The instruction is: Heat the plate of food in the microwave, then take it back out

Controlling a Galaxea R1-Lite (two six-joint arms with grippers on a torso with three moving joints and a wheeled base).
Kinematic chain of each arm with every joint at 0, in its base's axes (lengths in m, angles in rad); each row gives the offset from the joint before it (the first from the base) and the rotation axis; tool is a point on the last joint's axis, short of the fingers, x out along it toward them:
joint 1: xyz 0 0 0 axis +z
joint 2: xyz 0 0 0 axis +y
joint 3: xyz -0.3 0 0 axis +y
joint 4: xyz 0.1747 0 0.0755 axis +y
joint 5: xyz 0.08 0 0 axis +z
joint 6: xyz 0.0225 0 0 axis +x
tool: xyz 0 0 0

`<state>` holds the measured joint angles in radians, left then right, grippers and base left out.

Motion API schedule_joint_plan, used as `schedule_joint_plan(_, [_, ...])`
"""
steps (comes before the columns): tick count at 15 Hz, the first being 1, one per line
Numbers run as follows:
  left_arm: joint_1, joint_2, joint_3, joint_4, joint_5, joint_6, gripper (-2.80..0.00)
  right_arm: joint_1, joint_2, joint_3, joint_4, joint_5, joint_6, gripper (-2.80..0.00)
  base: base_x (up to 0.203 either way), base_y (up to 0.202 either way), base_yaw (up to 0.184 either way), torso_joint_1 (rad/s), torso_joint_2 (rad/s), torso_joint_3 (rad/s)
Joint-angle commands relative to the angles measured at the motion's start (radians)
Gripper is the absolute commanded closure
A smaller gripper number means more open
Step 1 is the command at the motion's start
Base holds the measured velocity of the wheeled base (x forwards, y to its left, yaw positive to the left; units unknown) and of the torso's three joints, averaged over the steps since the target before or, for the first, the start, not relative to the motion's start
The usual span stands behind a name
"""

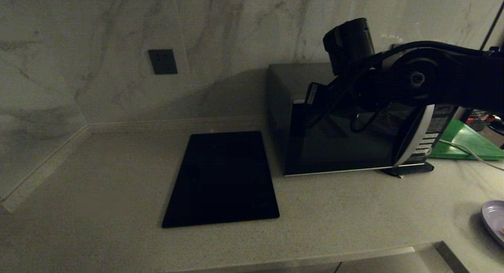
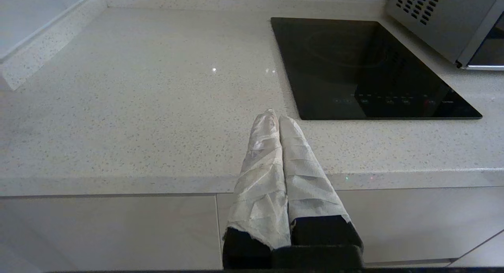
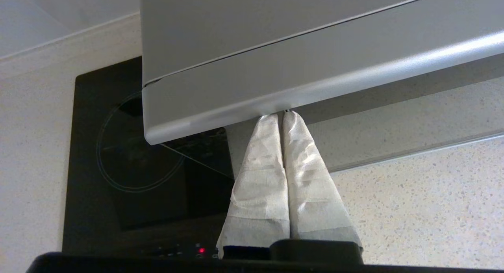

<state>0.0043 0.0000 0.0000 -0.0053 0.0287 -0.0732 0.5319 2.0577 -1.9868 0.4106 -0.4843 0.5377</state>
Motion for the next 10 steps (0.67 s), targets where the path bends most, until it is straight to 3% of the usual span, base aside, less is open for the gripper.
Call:
schedule_joint_plan(1, [0.0, 0.002, 0.0, -0.001, 0.0, 0.0, 0.0, -0.001, 0.002, -0.001, -0.002, 0.0, 0.004, 0.0, 0.0, 0.0, 0.0, 0.0, 0.0, 0.0])
schedule_joint_plan(6, [0.0, 0.002, 0.0, -0.001, 0.0, 0.001, 0.0, 0.0, -0.074, 0.004, 0.054, 0.0, 0.01, 0.0, 0.0, 0.0, 0.0, 0.0, 0.0, 0.0])
schedule_joint_plan(10, [0.0, 0.002, 0.0, -0.001, 0.0, 0.0, 0.0, -0.002, -0.243, 0.042, 0.234, -0.002, -0.004, 0.0, 0.0, 0.0, 0.0, 0.0, 0.0, 0.0])
